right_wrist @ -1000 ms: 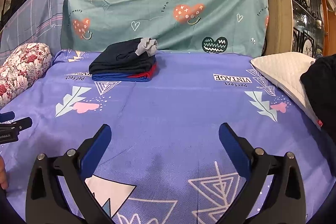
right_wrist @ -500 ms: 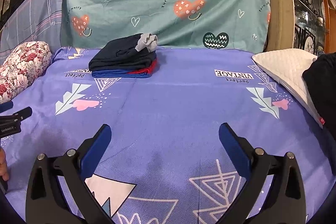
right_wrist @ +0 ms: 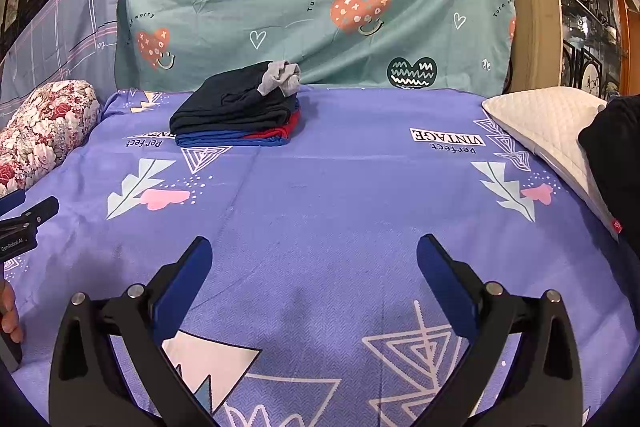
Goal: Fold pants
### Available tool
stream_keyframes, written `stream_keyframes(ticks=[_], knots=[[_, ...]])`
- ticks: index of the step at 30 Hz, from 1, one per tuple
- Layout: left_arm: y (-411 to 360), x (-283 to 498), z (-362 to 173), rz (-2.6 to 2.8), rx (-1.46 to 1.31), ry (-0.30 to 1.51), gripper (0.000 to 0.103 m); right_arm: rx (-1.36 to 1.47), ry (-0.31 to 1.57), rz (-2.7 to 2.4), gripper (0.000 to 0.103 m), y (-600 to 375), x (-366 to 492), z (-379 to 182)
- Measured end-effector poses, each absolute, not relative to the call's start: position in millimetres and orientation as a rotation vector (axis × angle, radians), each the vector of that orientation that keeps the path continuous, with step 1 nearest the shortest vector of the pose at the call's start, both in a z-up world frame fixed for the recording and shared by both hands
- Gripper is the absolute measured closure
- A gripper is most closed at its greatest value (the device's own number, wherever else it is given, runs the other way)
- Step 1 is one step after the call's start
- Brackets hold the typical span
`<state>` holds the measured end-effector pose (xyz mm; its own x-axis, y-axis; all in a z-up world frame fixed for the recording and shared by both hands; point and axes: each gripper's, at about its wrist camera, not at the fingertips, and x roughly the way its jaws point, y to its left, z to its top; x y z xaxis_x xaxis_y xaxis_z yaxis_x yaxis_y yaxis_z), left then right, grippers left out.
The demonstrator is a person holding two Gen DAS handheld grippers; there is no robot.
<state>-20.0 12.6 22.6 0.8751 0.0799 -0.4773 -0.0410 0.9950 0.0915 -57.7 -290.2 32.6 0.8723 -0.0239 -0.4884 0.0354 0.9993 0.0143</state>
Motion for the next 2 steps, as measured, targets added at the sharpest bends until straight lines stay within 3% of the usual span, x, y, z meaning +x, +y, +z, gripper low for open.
stream_keyframes(ticks=[2], knots=[[12.6,-19.5,21.5,0.061,0.078,0.511,0.002,0.026,0.512,-0.03,0.001,-290.5,-57.8,32.5]])
